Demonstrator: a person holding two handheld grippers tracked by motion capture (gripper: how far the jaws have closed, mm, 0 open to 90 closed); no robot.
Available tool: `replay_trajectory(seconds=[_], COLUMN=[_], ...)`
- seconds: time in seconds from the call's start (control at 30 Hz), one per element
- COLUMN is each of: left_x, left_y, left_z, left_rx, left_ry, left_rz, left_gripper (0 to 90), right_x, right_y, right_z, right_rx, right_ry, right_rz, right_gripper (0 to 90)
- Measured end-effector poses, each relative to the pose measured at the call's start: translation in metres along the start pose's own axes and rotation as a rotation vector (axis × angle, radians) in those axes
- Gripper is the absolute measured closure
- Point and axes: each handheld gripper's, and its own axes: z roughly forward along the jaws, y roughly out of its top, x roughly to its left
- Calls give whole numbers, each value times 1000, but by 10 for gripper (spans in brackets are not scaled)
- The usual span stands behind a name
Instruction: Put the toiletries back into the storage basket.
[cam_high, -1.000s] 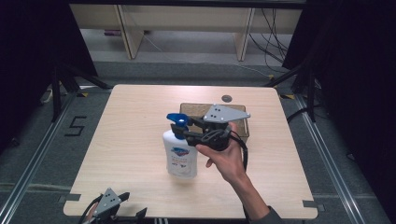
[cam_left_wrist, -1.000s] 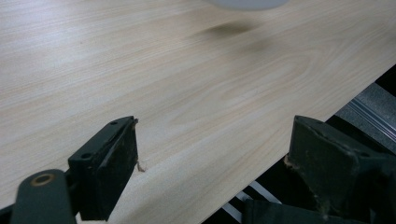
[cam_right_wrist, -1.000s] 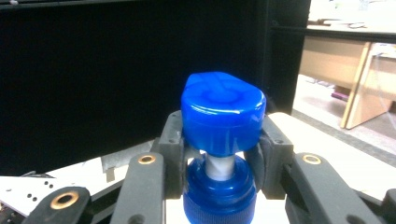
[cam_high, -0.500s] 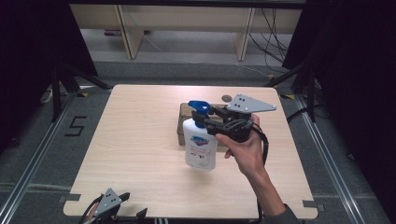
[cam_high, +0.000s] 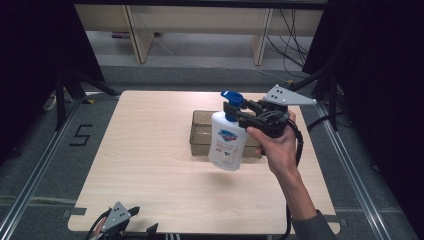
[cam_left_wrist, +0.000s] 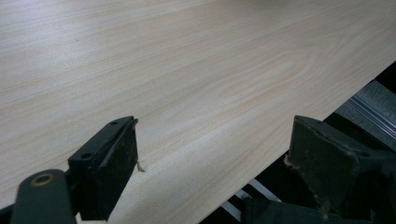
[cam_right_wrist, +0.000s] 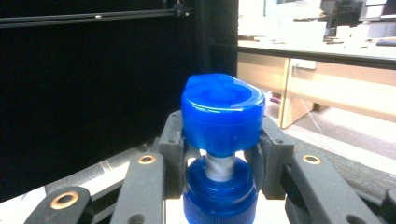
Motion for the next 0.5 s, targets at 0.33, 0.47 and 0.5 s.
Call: replay_trajectory(seconds=[0.33,0.47,0.5], left_x=[0,0,0], left_y=[0,0,0], left_z=[0,0,0], left_rx=[-1,-2,0], left_ry=[1,1,1], left_rz=[-1,-1,-2], left_gripper=[153,153,153], right_x=[-17,-26,-27], right_y=[13,16,16], right_z=[-7,-10,-10], right_rx=[-2,-10,-8], right_ry=[-57,-80,-84], right_rz=[12,20,22], right_gripper=[620,620,620])
